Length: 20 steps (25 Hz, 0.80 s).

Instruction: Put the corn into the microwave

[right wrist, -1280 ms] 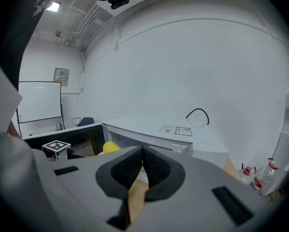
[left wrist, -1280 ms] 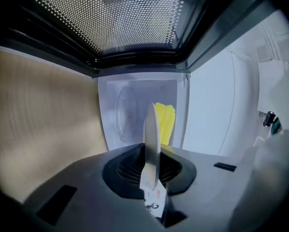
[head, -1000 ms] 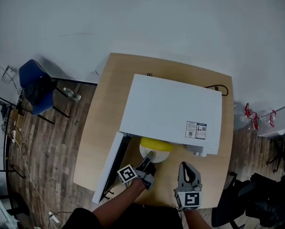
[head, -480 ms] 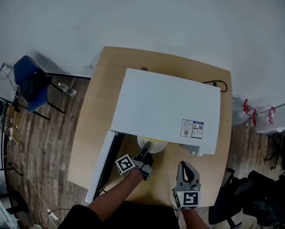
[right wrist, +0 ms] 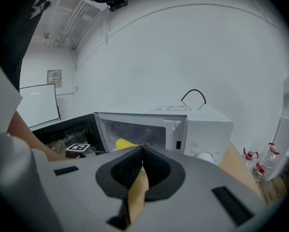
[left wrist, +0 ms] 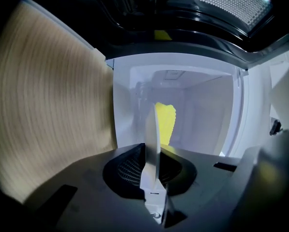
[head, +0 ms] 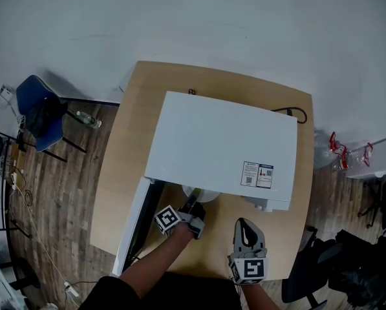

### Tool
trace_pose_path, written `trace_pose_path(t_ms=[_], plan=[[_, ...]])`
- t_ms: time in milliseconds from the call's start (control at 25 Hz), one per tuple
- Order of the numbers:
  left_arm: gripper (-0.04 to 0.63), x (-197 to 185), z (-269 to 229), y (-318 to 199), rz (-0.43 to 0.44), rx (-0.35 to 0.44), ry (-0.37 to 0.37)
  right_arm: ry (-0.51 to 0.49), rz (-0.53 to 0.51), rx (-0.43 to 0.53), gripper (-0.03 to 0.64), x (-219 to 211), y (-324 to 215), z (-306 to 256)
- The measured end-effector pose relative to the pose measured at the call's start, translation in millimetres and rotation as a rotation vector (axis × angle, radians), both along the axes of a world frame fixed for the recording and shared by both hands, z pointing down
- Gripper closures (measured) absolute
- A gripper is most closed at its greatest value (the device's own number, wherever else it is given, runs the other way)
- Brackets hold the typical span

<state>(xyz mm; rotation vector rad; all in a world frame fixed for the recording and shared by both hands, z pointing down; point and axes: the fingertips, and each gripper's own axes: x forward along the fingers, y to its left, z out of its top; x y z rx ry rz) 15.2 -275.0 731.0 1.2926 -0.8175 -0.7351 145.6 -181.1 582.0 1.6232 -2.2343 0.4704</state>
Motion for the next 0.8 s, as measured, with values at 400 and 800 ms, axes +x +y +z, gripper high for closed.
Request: trace_pose_path(t_ms=[400, 800], plan=[[0.565, 3, 16, -7, -0.022, -0.061, -0.005, -0.036, -0.017, -0.006, 0.557, -13, 0, -2], [0.558, 7, 14, -15, -0.043, -0.035, 0.023, -0.054, 0.006, -0.015, 0.557, -8, -1, -7]])
